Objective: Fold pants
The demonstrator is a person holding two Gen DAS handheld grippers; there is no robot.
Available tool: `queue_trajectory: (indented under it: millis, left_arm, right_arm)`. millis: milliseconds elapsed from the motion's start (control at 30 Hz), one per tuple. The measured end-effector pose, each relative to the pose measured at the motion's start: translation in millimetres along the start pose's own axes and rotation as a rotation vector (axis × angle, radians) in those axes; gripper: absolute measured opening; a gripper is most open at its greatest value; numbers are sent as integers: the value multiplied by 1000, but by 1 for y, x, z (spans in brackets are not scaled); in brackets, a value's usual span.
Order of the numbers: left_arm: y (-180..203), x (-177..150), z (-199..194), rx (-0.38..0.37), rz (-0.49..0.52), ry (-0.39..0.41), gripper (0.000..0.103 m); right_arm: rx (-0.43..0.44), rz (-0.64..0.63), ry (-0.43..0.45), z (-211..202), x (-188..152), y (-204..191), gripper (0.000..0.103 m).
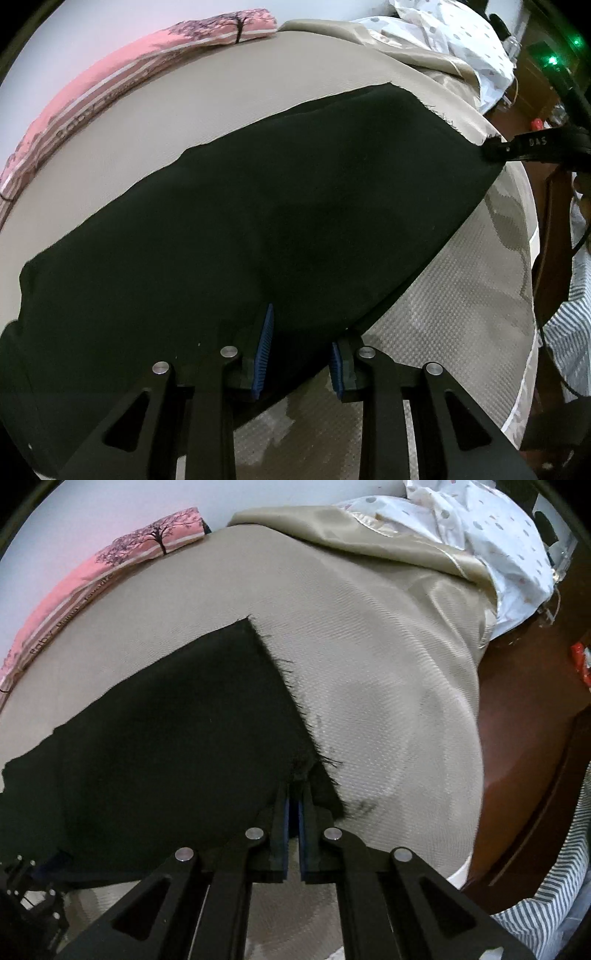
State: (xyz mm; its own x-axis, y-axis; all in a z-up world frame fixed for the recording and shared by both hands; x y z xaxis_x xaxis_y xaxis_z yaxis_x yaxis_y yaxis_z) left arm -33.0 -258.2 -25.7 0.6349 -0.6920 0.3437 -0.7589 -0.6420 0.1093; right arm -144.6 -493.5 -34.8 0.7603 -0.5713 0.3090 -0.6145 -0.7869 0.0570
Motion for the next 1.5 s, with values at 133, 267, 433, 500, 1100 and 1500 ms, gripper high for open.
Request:
queue_trajectory:
  millis: [133, 267, 433, 500, 1100, 1500]
  left_arm:
    - [3, 0, 1, -2, 11, 6, 28]
    - [2, 3, 0, -37, -2, 8, 28]
    - [7, -1, 1, -34, 42, 13, 28]
    - [4, -2, -3, -84, 31, -17, 28]
    - [-58, 27, -42, -173, -149, 12, 41]
    - [-91, 32, -7, -82, -243, -26, 41]
  right_arm:
    - [3, 26, -4, 9, -1, 6, 2]
    - [-7, 50, 39, 0, 2, 13, 2]
    - [-86, 41, -11, 17, -8, 31, 1]
    - [-16, 84, 15, 14, -6, 38, 6]
    - [371, -48, 57, 41, 153, -9, 29]
    - [360, -188, 3, 73, 157, -20, 27]
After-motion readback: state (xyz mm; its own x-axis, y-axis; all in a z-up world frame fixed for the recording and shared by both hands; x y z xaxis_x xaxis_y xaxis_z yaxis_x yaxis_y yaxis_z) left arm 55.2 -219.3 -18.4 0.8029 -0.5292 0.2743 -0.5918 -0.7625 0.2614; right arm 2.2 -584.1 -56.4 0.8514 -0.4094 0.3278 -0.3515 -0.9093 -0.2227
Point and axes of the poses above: each gripper's, at about its wrist camera, not at the fingertips, and z roughly the way its jaws point, y to its right, x to its top, the point moved 4 cm from there along z, roughly the way its jaws point, and after that the axes turned 13 degrees about -z, right-handed, at the moved point
